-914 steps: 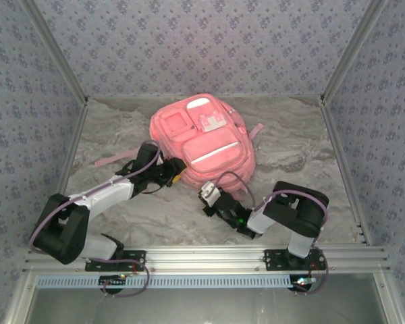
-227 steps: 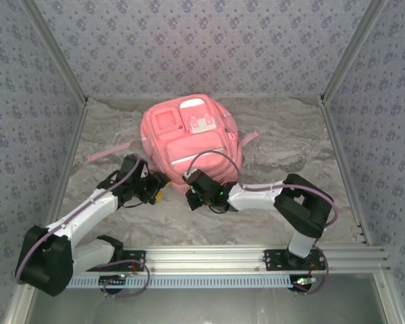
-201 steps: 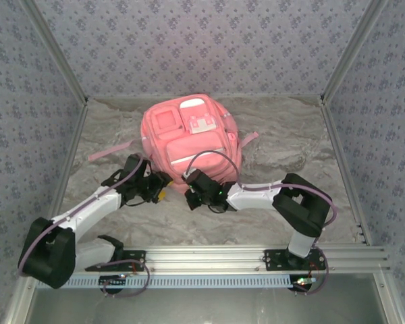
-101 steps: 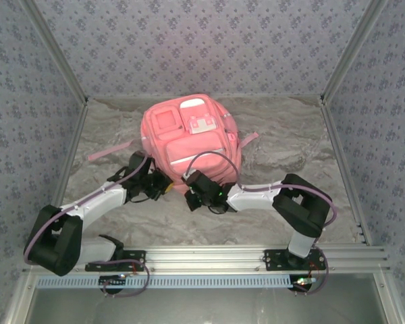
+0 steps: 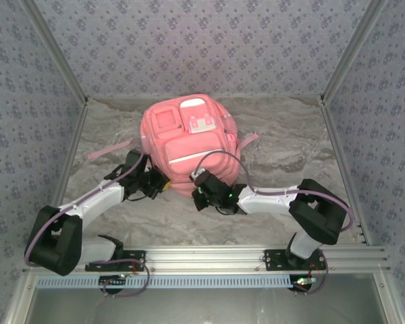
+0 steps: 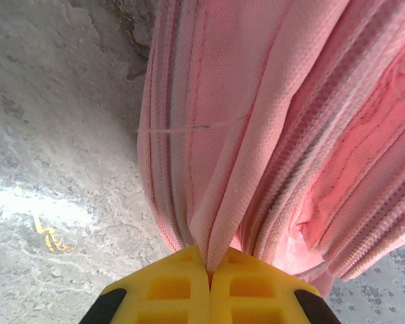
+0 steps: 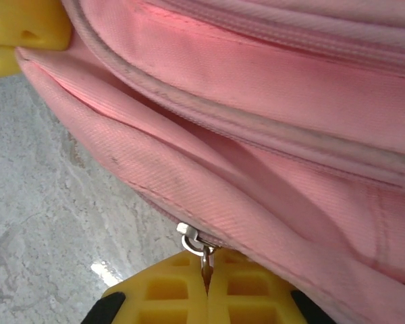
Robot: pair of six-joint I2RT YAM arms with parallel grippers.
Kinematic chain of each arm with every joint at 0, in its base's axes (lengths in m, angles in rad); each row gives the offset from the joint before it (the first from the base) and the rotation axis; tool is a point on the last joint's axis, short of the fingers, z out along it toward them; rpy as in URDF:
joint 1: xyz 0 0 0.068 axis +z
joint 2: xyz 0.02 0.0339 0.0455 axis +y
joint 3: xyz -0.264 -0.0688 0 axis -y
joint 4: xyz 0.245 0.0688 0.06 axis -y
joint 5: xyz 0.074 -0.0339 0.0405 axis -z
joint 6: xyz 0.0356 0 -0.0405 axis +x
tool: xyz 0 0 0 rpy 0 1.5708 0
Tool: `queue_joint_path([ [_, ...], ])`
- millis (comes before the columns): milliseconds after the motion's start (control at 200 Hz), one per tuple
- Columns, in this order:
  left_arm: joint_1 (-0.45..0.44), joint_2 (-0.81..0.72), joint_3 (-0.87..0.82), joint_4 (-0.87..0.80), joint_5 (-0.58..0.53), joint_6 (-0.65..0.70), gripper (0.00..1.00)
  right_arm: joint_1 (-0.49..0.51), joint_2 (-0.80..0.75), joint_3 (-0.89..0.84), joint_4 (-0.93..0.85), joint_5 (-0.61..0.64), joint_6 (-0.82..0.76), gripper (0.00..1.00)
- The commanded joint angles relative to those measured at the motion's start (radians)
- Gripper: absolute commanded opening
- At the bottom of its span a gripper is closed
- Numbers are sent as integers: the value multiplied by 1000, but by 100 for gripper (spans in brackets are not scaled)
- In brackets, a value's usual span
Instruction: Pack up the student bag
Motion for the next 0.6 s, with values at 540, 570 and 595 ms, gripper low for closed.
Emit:
queue_joint_path([
  [540, 128, -78, 64, -120, -88, 117, 0, -108, -44, -51, -203, 80, 34, 0],
  [570, 136, -81, 65, -129, -90, 124, 0, -112, -48, -52, -207, 82, 34, 0],
  [595, 142, -83, 66, -135, -91, 130, 0, -115, -50, -52, -208, 83, 34, 0],
])
